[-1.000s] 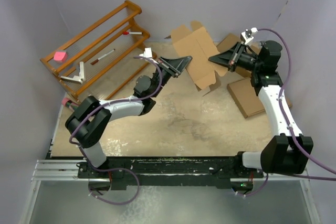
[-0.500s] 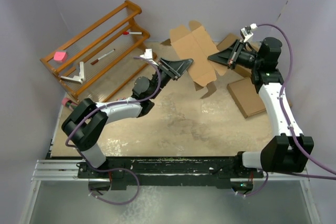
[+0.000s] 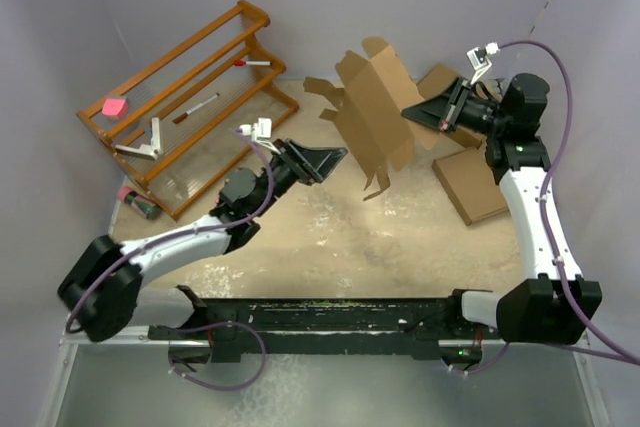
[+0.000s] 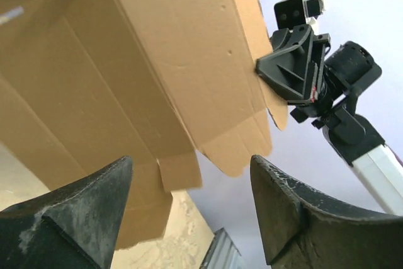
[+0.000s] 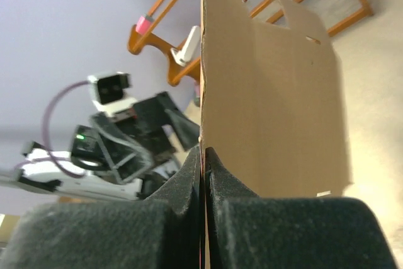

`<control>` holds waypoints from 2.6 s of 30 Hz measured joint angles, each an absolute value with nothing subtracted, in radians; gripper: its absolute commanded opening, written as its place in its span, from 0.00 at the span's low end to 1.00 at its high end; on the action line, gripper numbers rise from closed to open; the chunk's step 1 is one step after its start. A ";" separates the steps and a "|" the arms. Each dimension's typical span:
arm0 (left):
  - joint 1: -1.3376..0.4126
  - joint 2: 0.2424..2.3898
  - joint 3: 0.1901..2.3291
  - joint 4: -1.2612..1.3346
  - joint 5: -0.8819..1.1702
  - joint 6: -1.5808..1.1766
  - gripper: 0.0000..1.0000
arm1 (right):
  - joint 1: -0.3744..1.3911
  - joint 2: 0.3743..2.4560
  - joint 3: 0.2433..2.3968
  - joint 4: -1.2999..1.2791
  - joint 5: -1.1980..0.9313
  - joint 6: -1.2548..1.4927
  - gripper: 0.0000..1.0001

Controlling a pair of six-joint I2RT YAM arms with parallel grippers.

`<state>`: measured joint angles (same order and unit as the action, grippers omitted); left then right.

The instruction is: Fold the paper box

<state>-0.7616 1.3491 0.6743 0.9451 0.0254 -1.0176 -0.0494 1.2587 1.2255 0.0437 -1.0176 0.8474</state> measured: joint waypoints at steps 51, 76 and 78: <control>-0.809 1.074 0.654 0.232 0.173 -0.727 0.93 | -0.052 1.173 1.368 -0.355 -1.166 0.192 0.00; -0.809 1.155 0.754 0.132 0.177 -0.708 0.93 | -0.052 1.187 1.376 -0.437 -1.145 0.089 0.00; -0.809 1.163 0.772 0.113 0.175 -0.694 0.93 | -0.051 1.187 1.376 -0.440 -1.149 0.082 0.00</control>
<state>-0.8085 1.1633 0.7719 0.1131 0.1749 -0.6945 -0.0513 1.1870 1.3762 -0.4400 -1.1488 0.0822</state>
